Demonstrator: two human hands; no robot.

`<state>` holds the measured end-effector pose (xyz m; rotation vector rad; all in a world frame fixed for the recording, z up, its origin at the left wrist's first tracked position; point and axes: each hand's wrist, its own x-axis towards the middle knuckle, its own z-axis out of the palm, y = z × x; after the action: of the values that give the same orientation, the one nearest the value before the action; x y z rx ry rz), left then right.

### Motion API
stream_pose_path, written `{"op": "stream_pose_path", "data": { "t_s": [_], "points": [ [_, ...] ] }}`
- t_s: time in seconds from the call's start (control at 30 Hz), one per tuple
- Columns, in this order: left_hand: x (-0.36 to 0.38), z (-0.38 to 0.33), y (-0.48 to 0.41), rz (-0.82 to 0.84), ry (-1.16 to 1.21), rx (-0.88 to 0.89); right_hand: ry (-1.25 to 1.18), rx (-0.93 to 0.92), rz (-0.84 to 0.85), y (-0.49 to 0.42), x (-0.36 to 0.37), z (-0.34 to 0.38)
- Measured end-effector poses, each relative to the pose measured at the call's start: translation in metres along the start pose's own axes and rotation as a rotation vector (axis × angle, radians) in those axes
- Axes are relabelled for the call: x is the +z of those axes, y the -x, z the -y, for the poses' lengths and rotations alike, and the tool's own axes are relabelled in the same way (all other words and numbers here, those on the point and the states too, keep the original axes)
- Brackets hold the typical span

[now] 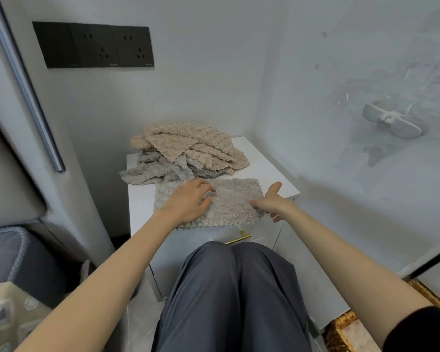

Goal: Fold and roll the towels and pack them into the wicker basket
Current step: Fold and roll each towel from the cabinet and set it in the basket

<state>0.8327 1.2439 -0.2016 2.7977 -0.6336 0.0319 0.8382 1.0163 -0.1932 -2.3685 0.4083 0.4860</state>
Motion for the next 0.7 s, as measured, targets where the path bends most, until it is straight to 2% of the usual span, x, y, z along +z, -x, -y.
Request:
{"op": "stream_pose_path", "data": {
  "t_s": [0.23,0.37,0.47,0.57,0.7],
  "points": [
    [0.004,0.000,-0.017,0.056,-0.029,-0.004,-0.102,-0.048,-0.026,-0.011,-0.003,-0.005],
    [0.005,-0.005,-0.026,0.038,-0.035,0.023,-0.005,-0.163,-0.074,-0.014,-0.017,-0.003],
    [0.004,-0.011,-0.035,0.057,-0.051,0.029,0.070,-0.163,-0.104,-0.016,-0.038,0.001],
    [0.004,-0.019,-0.045,0.090,-0.009,0.047,0.173,-0.187,-0.192,-0.022,-0.063,0.005],
    [0.006,-0.031,-0.056,0.104,0.029,0.099,0.316,-0.314,-0.417,-0.038,-0.089,0.012]
  ]
}}
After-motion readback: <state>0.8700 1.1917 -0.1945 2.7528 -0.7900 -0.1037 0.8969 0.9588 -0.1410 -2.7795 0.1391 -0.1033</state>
